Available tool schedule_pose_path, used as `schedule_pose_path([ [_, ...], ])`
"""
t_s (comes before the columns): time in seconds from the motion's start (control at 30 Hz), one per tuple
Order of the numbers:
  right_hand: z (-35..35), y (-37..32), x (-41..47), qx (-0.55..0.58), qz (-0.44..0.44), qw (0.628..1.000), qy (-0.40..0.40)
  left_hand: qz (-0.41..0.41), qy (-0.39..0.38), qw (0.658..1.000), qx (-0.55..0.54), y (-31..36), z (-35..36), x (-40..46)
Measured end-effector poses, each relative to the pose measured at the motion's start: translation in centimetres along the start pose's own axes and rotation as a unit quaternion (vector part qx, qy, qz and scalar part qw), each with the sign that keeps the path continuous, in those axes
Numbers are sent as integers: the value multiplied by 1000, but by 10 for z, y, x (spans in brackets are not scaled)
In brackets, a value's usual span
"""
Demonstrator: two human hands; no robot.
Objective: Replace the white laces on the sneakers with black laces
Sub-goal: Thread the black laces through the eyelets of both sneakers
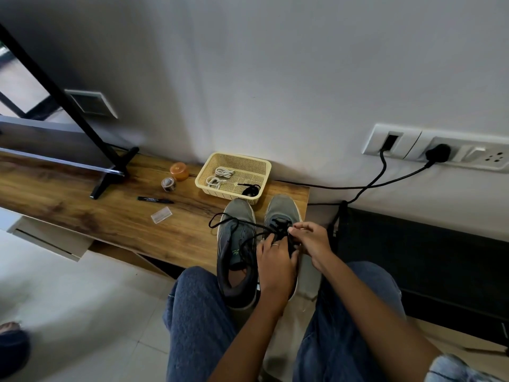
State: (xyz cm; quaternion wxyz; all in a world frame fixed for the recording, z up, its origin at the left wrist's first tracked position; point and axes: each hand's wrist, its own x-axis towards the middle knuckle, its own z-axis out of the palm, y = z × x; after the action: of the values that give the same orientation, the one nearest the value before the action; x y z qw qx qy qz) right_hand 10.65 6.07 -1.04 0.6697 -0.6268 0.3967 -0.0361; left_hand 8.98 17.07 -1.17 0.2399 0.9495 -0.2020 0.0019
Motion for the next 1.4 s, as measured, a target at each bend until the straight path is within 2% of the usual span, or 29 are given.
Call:
schedule_pose_path([
  [0.2,1,-3,-1,-8,-27,999,42,-54,-6,997,-46,5,-3,1],
  [0.43,-19,-20,-5,43,-47,996,60,-132,-30,988,-74,4,-4,0],
  [0.67,-70,-66,-8,195,-71,968,141,-119,-32,990,-73,10,-10,-1],
  [0.83,-83,-74,-11,247,-95,943,200,-70,23,997,-14,4,-4,-2],
  [0.9,-81,-69,-10,192,-93,955,206,-67,24,997,-6,2,-6,0],
  [0.97,-79,-62,-9,-1,-109,969,222,-60,40,997,10,2,-7,2],
  [1.03,-73,-54,-10,-244,-148,931,228,-55,62,996,31,2,-5,1],
  [1.07,-67,-51,-12,-316,-170,908,215,-51,72,995,44,1,-4,1],
  [1.13,-51,-47,-15,-385,-210,886,149,-47,85,993,61,0,-3,1],
  [1.23,-24,-35,-13,-455,-222,862,22,-37,91,994,37,-2,-1,1],
  [1.33,-5,-20,-6,-485,-196,852,-7,-35,81,996,5,-4,2,1],
  [1.4,1,-13,-4,-459,-168,872,1,-43,79,996,-12,-4,2,2],
])
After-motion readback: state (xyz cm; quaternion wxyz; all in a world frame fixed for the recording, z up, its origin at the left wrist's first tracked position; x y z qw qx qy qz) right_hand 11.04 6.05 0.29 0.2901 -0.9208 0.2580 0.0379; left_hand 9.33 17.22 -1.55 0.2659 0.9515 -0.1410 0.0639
